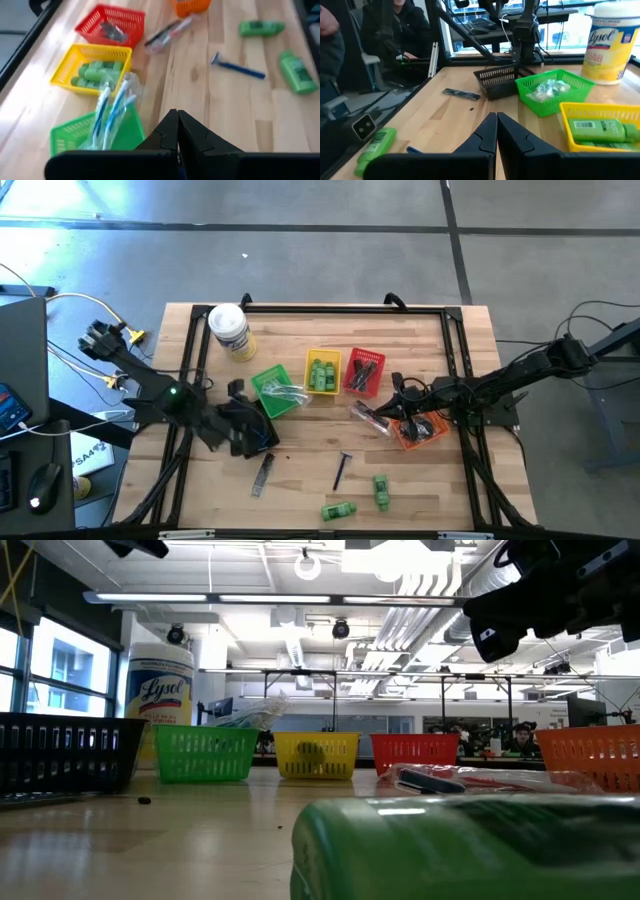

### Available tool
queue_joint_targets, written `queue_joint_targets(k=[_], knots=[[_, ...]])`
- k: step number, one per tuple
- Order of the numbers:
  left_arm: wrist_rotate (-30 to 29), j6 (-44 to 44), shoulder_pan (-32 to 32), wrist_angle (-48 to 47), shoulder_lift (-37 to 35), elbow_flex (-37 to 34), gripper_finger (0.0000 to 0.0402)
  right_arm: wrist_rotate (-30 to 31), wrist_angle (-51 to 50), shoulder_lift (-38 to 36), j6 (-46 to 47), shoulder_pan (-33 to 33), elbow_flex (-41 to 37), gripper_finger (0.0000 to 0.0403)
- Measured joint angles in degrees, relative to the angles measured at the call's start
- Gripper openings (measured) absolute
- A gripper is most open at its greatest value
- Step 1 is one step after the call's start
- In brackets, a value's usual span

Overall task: Pick & Place Travel size toiletries
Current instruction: Put the blue razor into the black bin

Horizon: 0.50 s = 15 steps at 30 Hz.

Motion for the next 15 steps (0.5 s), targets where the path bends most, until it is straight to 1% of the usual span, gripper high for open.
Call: queue_joint_targets(k=[3, 6, 8, 12, 15], knots=[[0.08, -0.37, -0.43, -2.17, 5.96, 4.71, 0.0000, 0.24, 0.17, -0.04, -2.24, -0.02, 0.00, 0.0004], [0.85, -0.24, -0.04, 0.09, 10.37, 6.68, 0.0000, 0.23, 1.52, -0.07, -4.28, -0.33, 0.00, 0.0004], [2.04, 0.73, 1.46, 2.18, 13.15, 7.64, 0.0000, 0.39, 2.52, -0.10, -5.94, -0.33, 0.00, 0.0004], [8.30, 3.87, 4.04, 6.28, 17.88, 7.95, 0.0000, 0.38, 4.03, -0.11, -8.54, -0.33, 0.00, 0.0004], [14.79, 8.79, 5.82, 12.35, 21.23, 8.12, 0.0000, 0.40, 4.65, -0.11, -8.67, -0.33, 0.02, 0.0004]])
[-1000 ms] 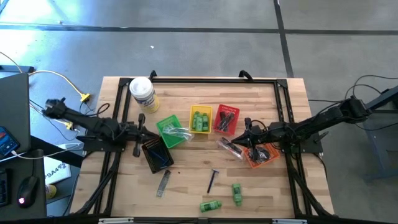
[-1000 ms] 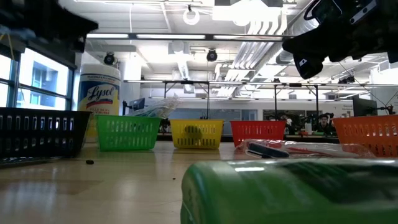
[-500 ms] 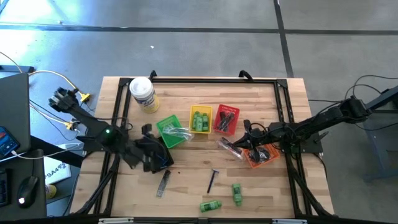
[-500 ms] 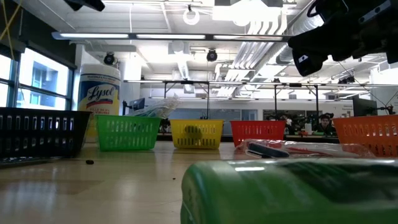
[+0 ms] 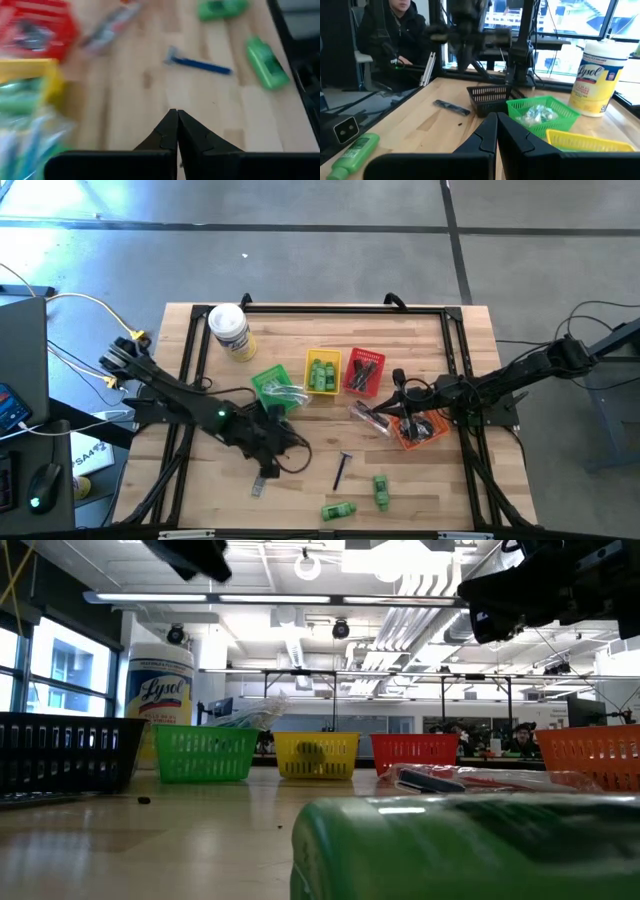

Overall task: Pick & Place Travel size toiletries
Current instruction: Put the blue razor into the black bin

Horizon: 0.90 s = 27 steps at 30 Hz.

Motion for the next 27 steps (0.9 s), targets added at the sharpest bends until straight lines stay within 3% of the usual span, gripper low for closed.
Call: queue_joint_targets(k=[4, 11, 16, 21, 27], knots=[[8.27, 6.67, 2.13, 5.64, 4.81, 0.65, 0.0013, -0.01, 0.75, 0.00, -0.01, 0.00, 0.00, 0.0004], [14.47, 18.68, 4.90, 7.04, 12.90, 8.47, 0.0062, -0.02, 0.59, -0.02, 0.50, 0.00, 0.00, 0.0004], [13.99, 30.15, 4.95, 4.08, 21.18, 16.32, 0.0115, -0.05, 0.15, -0.02, 3.00, 0.04, 0.02, 0.0004], [4.76, 47.33, 5.25, 3.56, 28.26, 23.25, 0.0158, -0.11, -1.38, -0.02, 7.24, 0.04, 0.07, 0.0004], [8.12, 67.07, 5.20, 6.51, 33.41, 26.32, 0.0165, -0.50, -2.27, 0.00, 10.74, 0.04, 0.00, 0.0004]])
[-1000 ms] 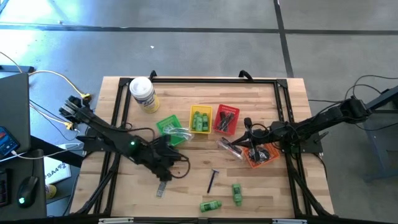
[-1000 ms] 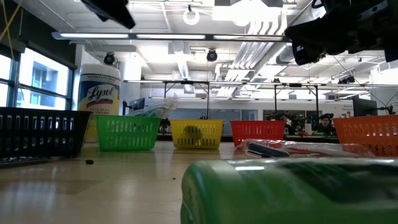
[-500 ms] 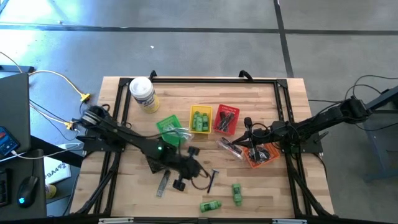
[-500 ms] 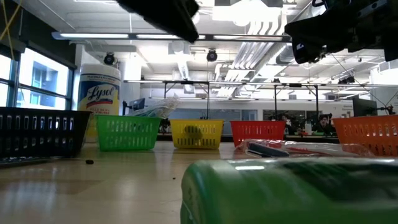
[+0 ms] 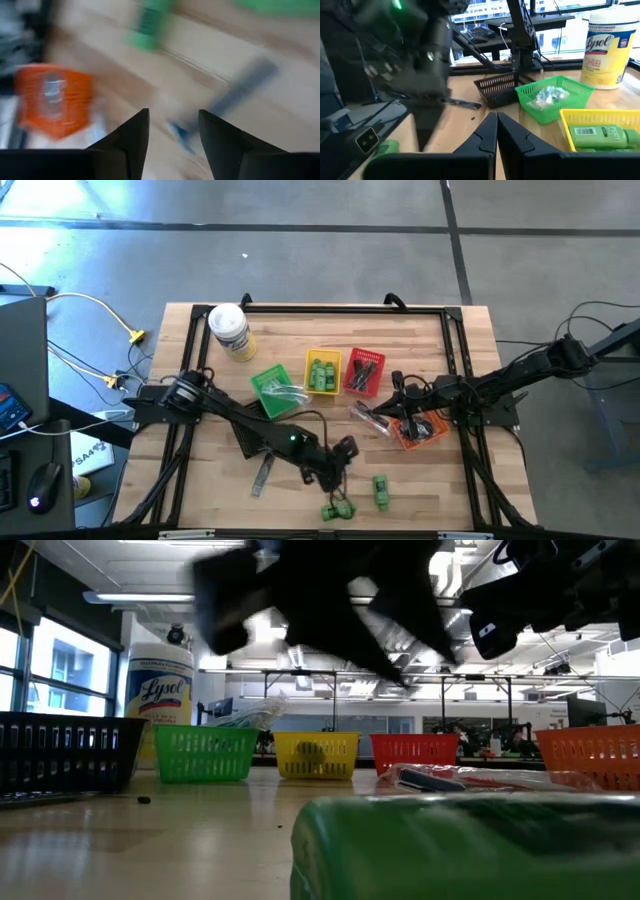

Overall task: Pick & Place Travel size toiletries
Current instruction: Put the blue razor into the black bin

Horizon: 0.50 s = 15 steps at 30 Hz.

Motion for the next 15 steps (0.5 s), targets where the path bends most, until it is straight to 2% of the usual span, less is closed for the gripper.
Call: queue_joint_targets(k=[6, 8, 15], knots=[[4.20, 13.09, -0.02, 0.87, 3.25, -0.44, 0.0165, -1.08, -1.68, -0.02, 2.99, 0.11, 0.00, 0.0004], [5.79, 14.84, -0.02, 3.80, 4.16, 0.03, 0.0165, -1.51, -2.03, -0.02, 3.27, 0.11, -0.02, 0.0004], [7.77, 17.16, 0.39, 2.61, 5.62, -0.27, 0.0165, -1.81, -1.93, -0.02, 3.29, 0.11, -0.02, 0.0004]])
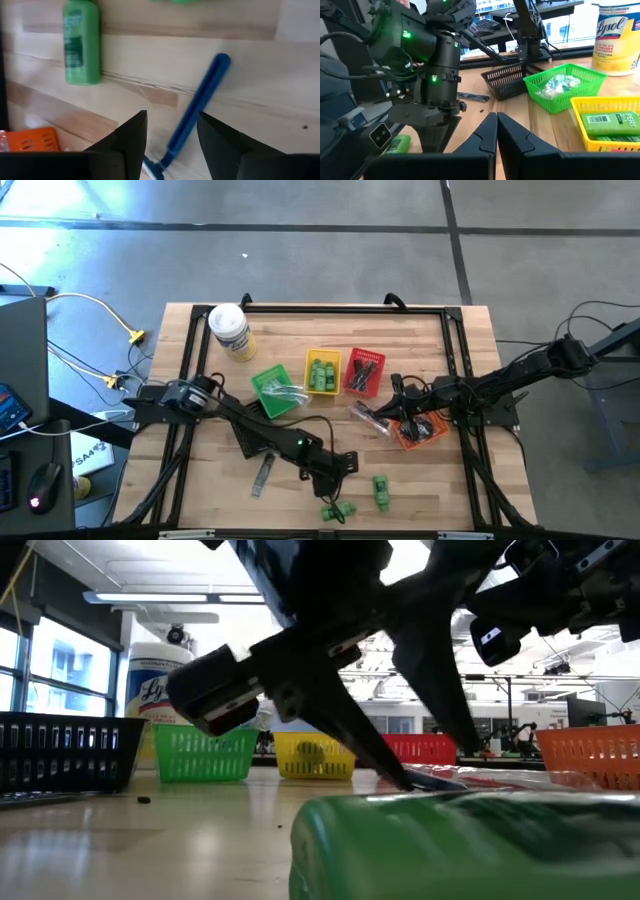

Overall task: Pick & Place Travel size toiletries
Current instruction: Put the blue razor into the black bin

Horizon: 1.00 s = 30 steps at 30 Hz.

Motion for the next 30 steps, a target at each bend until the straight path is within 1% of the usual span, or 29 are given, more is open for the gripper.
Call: queue_joint_targets(k=[8, 20, 23, 27, 30], knots=[[2.82, 4.32, 0.33, 1.54, 2.51, 0.20, 0.0165, -0.08, 0.61, 0.00, 0.00, 0.00, 0.00, 0.0004], [5.91, 5.59, 0.46, 2.37, 3.20, 0.16, 0.0165, -0.05, 1.15, 0.00, -0.26, 0.00, 0.00, 0.0004], [7.84, 6.24, 0.87, 2.41, 3.24, 0.14, 0.0164, -0.05, 1.39, 0.00, -0.33, 0.00, 0.00, 0.0004], [11.30, 5.05, 2.10, 2.06, 3.63, 0.14, 0.0149, -0.05, 1.46, 0.00, -0.39, 0.00, 0.00, 0.0004], [11.98, 4.45, 2.67, 2.00, 4.14, 0.16, 0.0128, -0.06, 1.49, 0.00, -0.42, 0.00, 0.00, 0.0004]])
